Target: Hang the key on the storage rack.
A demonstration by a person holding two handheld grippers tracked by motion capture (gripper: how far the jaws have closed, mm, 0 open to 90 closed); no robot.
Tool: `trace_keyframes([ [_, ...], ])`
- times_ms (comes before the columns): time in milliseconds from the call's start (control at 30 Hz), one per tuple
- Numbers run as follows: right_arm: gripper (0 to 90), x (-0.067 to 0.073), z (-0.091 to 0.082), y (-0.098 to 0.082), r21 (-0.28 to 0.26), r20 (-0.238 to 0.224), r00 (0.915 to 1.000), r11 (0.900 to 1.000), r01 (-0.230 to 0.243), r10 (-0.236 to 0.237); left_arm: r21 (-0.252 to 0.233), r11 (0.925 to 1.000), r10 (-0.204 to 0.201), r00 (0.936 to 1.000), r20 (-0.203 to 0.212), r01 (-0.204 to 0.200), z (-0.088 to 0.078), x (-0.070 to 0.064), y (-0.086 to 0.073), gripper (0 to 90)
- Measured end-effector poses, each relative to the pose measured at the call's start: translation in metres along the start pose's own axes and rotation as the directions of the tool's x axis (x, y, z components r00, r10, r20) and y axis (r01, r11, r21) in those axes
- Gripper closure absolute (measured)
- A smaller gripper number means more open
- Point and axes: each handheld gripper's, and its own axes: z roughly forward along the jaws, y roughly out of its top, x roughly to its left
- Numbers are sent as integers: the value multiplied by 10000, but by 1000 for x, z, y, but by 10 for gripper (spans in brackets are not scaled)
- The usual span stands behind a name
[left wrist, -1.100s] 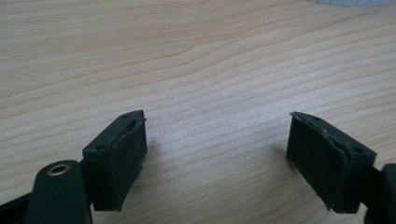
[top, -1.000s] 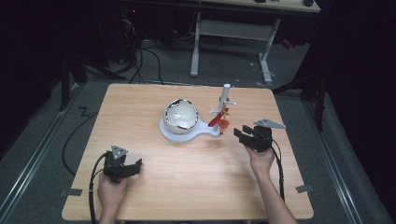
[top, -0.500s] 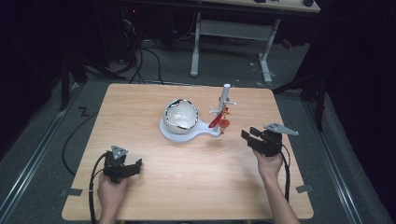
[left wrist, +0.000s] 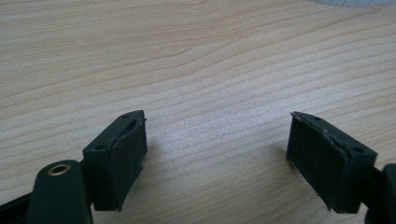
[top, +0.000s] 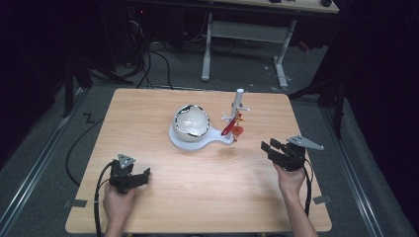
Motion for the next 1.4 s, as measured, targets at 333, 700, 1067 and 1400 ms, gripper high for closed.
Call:
trace_keyframes([
  [333,532,-4,-6,-6,-41,38,10000,10000,-48,48,-1,10000,-2,10000,0,2,0,0,0,204],
  [700,534,-9,-13,-12,-109,96,9998,9998,-187,188,-9,10000,0,10000,-9,0,0,0,0,204],
  [1067,535,-12,-17,-16,-192,148,9996,9996,-218,220,-11,10000,1,10000,-11,-1,0,0,0,204],
  [1400,535,-16,-18,-24,-105,240,9991,9994,-340,342,-19,10000,-9,10000,-14,9,0,0,0,204],
])
